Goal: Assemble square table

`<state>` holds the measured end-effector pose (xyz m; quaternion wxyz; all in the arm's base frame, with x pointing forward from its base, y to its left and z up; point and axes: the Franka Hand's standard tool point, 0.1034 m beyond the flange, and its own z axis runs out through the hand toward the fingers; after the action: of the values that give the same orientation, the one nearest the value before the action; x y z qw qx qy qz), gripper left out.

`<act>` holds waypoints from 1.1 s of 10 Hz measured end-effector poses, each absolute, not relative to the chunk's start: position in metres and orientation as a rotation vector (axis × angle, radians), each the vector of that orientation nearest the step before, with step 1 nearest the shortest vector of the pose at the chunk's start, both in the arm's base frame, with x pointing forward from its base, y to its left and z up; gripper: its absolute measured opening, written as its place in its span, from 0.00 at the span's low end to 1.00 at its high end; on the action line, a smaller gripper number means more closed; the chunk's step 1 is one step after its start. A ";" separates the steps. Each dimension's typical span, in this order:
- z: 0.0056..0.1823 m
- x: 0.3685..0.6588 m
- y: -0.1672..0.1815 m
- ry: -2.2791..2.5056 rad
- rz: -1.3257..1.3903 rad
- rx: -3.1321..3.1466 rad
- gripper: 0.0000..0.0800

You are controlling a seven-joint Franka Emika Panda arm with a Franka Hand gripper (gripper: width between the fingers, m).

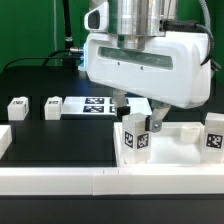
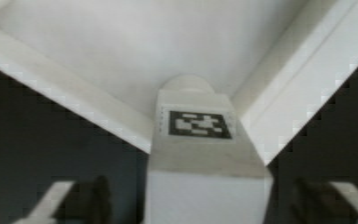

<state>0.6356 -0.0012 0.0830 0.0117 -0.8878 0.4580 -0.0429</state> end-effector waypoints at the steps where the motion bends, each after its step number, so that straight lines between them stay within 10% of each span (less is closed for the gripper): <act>1: 0.085 0.636 -0.001 1.370 -0.120 -2.803 0.76; 11: 0.086 0.638 0.001 -0.291 -0.112 -3.181 0.81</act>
Offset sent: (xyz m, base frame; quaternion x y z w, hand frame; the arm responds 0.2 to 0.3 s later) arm 0.0000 0.0000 0.0000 0.0000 0.0000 -0.1938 0.9810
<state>0.6381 0.0006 0.0856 -0.0271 -0.9949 -0.0910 -0.0352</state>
